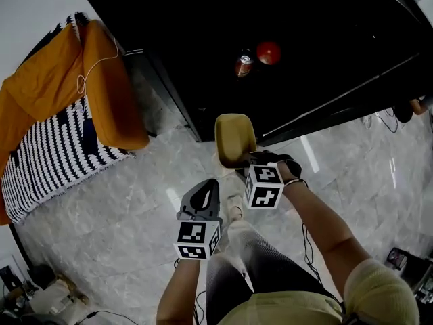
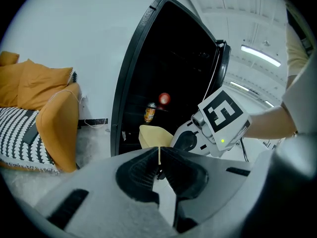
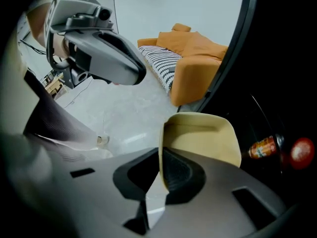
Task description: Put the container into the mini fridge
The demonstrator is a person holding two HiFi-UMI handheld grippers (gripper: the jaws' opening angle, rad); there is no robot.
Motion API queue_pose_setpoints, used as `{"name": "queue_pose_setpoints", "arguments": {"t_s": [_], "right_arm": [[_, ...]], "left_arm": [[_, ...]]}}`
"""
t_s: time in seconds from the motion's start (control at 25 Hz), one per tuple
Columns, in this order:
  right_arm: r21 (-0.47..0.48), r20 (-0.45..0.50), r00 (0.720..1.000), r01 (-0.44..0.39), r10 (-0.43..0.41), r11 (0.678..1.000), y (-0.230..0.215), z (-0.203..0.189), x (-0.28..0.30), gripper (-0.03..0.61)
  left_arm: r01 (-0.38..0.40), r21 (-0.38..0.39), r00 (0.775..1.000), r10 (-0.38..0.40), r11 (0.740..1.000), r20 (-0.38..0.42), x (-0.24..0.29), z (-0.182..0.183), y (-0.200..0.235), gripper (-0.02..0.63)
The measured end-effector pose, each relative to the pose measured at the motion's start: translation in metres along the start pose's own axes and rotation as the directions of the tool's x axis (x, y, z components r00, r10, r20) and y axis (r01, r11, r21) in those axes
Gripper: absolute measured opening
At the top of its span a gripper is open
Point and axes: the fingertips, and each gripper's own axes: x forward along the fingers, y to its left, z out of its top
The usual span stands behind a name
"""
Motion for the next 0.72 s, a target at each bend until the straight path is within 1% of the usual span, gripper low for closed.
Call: {"name": "queue_pose_setpoints", "arguments": {"t_s": [0.24,0.72], "right_arm": [[-0.033,-0.017,1.000,0.014,-0.015,0.999,-0.025,-0.003,0.015,0.031],[-0.060,-0.043,0.999,0.028,-0.031,0.998,-0.060,-0.009,0.036,0.032]], "left_arm": [[-0.005,-0.001,1.000,0.005,1.000,-0.001,0.019,0.001,0.008,0.028],[-0.030,-0.016,0.999,0.031,0.999,0.020,0.053,0.001,0.029,0.028]]}}
